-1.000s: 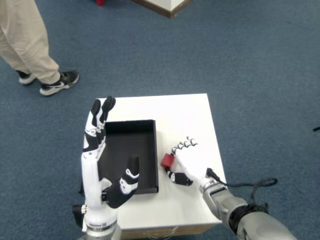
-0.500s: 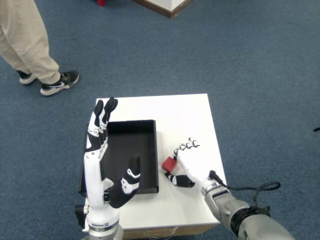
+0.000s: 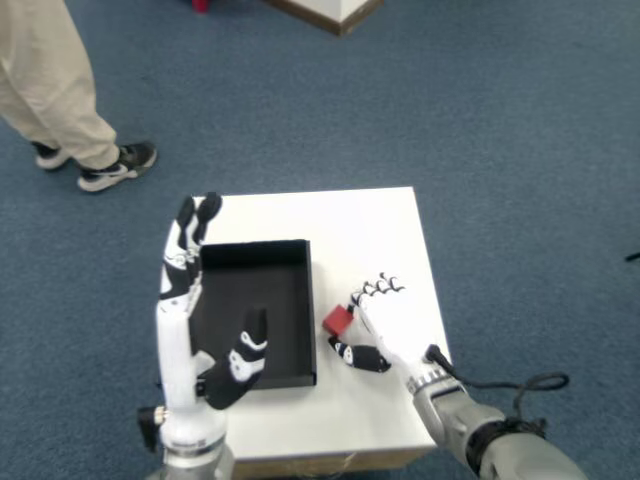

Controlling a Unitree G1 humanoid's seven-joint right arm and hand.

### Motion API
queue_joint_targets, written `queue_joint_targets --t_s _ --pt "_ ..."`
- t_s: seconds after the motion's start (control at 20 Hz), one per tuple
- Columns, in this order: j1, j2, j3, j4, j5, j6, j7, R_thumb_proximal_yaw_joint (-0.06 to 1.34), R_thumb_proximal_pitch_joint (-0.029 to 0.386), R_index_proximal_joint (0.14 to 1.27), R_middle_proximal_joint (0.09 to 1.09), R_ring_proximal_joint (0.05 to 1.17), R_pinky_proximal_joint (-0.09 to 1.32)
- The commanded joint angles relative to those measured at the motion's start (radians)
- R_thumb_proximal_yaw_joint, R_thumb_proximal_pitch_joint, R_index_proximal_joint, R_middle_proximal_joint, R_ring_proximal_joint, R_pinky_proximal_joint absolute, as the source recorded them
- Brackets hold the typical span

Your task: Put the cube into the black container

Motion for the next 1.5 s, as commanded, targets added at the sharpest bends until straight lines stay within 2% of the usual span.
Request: queue_joint_targets --t_s 0.05,0.45,0.9,1.3,1.5 --pt "-0.049 -0.013 -0.004 0.002 0.03 -0.043 -0.074 1.17 0.149 1.06 0.48 0.35 0.2" --pt "-0.051 -0.015 -0.013 0.007 0.05 -0.121 -0.209 1.19 0.155 1.06 0.48 0.36 0.23" --pt "-0.077 -0.018 0.029 -0.014 -0.02 -0.253 -0.5 1.22 0.167 1.07 0.49 0.36 0.24" --pt "-0.13 -0.025 0.073 -0.117 -0.104 -0.297 -0.703 1.23 0.17 1.07 0.47 0.34 0.21" --pt "-0.146 -0.029 0.078 -0.169 -0.139 -0.291 -0.743 1.23 0.17 1.07 0.46 0.33 0.19"
